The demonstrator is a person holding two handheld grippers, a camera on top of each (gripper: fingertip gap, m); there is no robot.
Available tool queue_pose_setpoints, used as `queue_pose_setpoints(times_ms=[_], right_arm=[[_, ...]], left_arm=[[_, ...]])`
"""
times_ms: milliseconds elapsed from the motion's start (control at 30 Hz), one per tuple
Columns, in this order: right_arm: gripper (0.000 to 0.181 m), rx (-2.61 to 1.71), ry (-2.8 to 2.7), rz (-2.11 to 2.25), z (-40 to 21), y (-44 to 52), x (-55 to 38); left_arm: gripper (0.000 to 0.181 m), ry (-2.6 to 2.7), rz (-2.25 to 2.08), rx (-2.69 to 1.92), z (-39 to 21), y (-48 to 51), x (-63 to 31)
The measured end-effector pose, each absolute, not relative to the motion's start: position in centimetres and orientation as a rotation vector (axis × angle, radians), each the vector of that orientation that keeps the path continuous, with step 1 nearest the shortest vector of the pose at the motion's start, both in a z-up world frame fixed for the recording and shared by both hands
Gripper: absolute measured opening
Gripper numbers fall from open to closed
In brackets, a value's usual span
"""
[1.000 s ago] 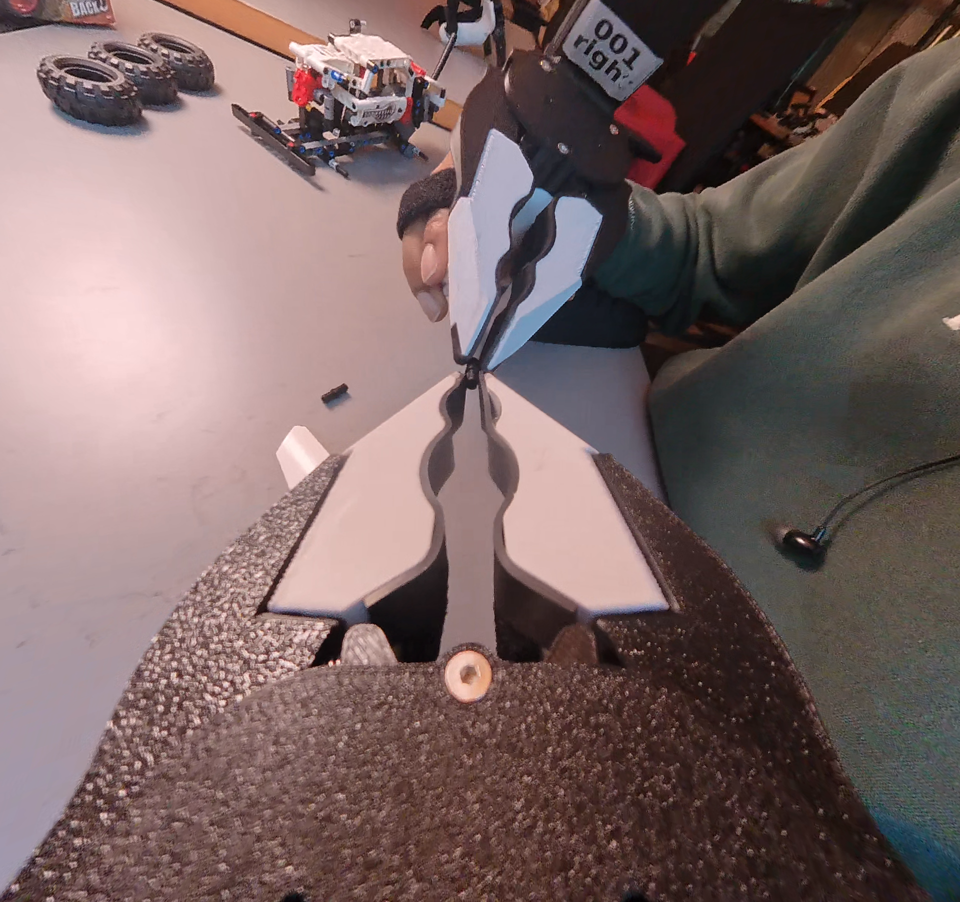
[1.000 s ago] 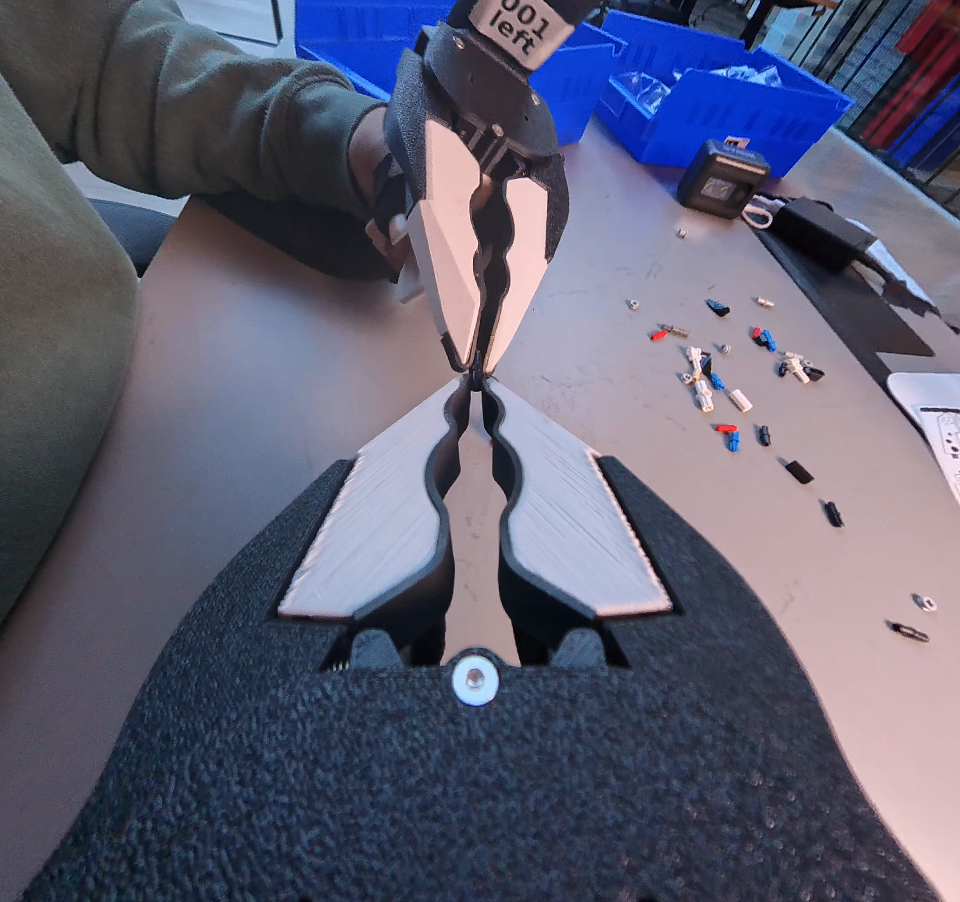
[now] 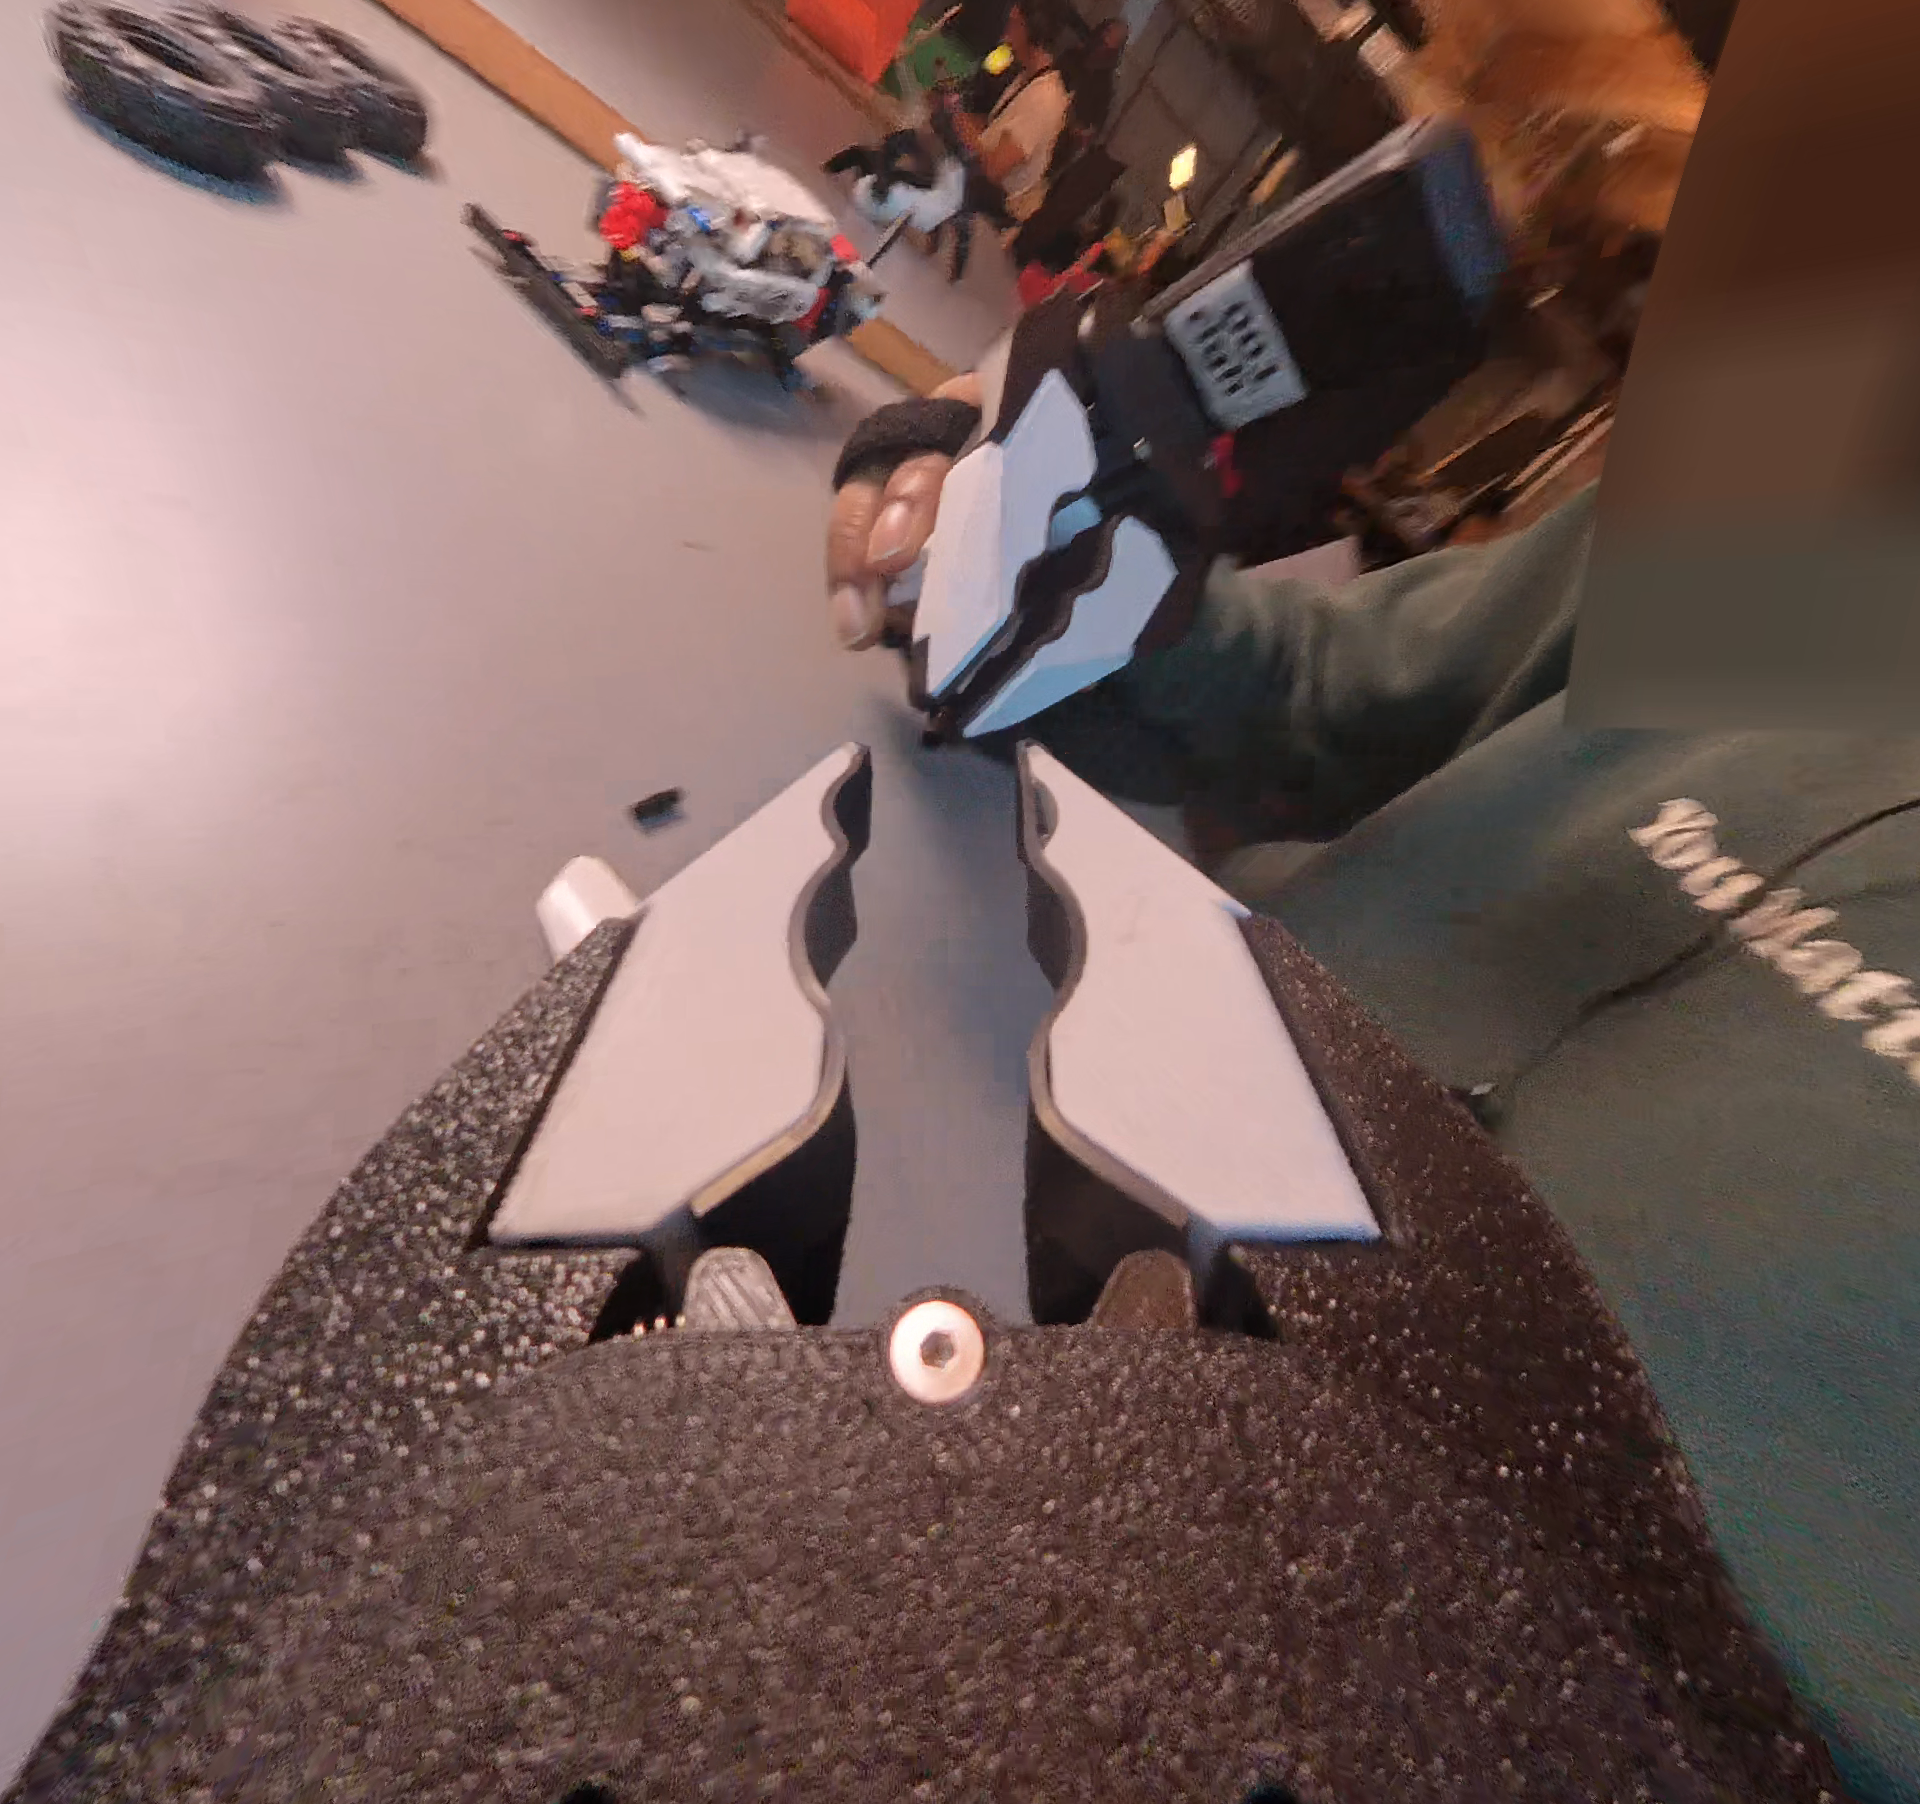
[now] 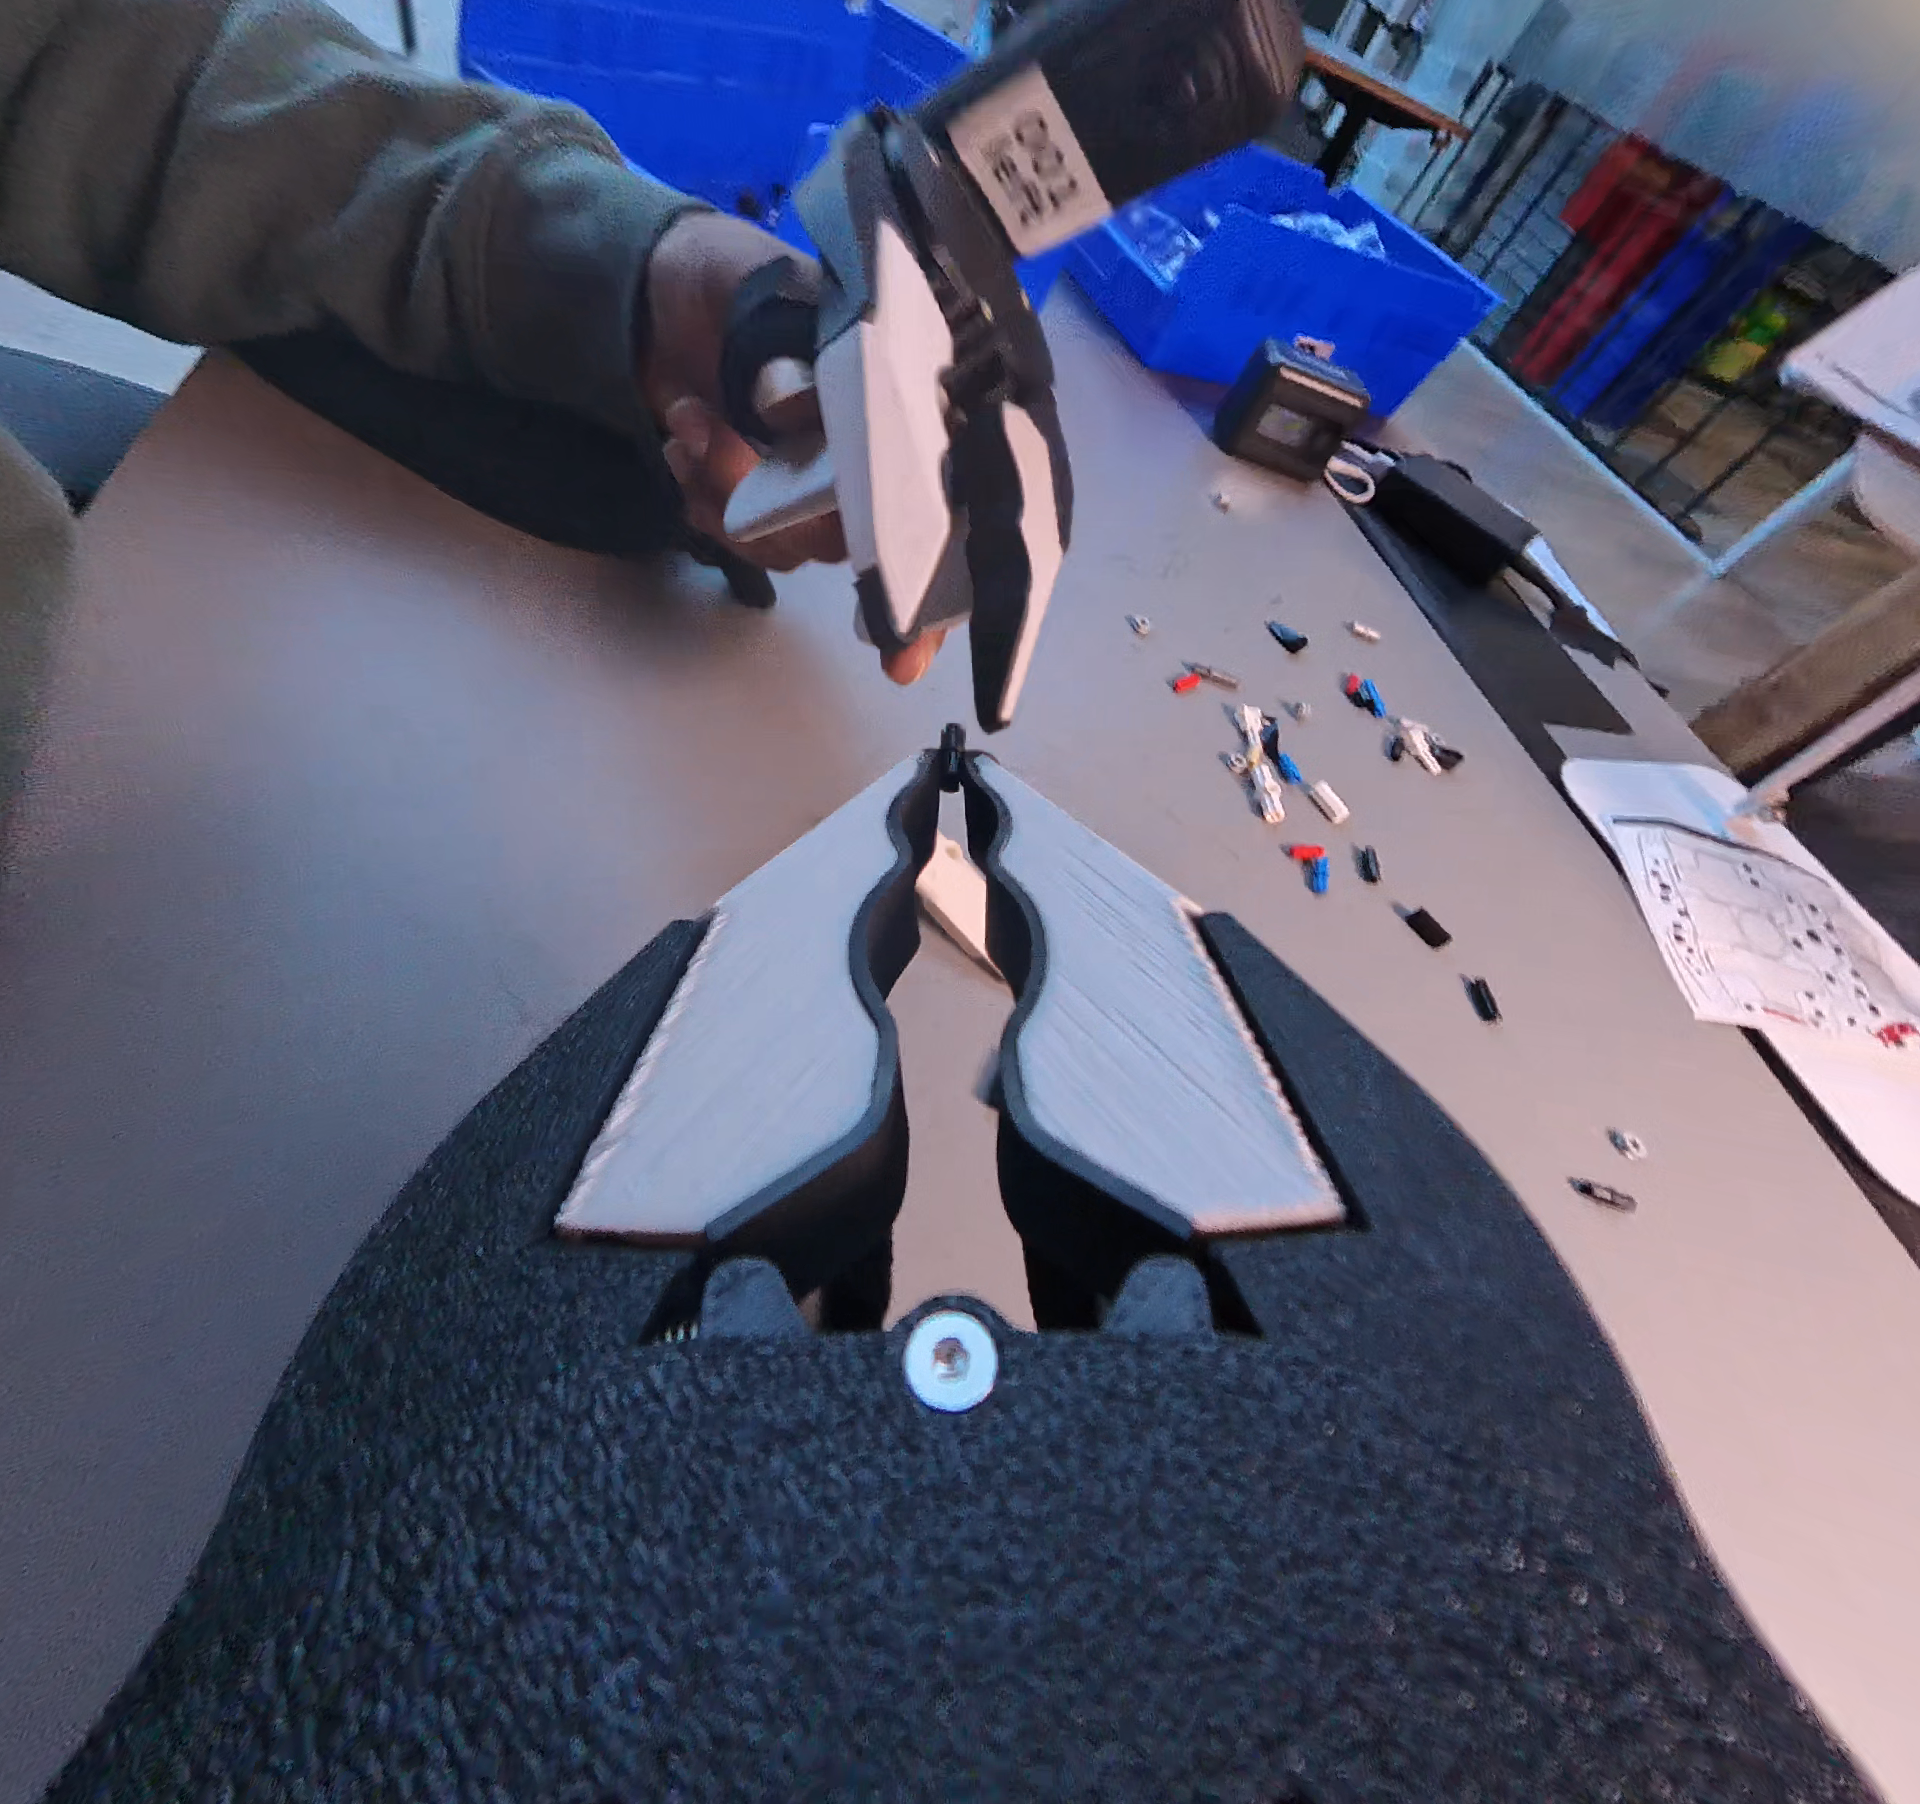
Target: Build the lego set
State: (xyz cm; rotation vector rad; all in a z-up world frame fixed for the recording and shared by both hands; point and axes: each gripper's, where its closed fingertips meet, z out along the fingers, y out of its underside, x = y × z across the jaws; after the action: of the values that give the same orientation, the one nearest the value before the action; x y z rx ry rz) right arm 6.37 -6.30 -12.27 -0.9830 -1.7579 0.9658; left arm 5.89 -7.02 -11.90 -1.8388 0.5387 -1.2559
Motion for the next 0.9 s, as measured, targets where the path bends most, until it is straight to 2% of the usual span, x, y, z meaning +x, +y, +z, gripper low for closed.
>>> queue_pose_setpoints(times_ms=[133,233,333,400,600,900], right_arm=[[0.004,-1.145,-1.784,0.86,-15.1,-3.2,6.8],[0.004,-1.217,-1.783,0.822,-16.4,-2.0,6.8],[0.004,-1.261,-1.775,0.804,-16.8,-1.4,6.9],[0.004,-1.283,-1.771,0.792,-16.9,-1.0,7.0],[0.004,-1.346,-1.732,0.819,-16.8,-0.4,7.1],[0.004,-1.36,-1.813,0.821,-17.9,-2.1,6.7]], left_arm=[[0.042,0.763,-0.727,-2.038,-16.5,-5.7,3.8],[0.046,0.862,-0.617,-2.094,-18.4,-5.6,4.4],[0.043,0.931,-0.474,-2.17,-20.6,-5.5,4.7],[0.032,0.936,-0.391,-2.169,-20.8,-5.2,4.5],[0.019,0.857,-0.368,-2.184,-20.8,-5.0,3.8],[0.017,0.641,-0.563,-2.245,-20.5,-4.5,3.5]])
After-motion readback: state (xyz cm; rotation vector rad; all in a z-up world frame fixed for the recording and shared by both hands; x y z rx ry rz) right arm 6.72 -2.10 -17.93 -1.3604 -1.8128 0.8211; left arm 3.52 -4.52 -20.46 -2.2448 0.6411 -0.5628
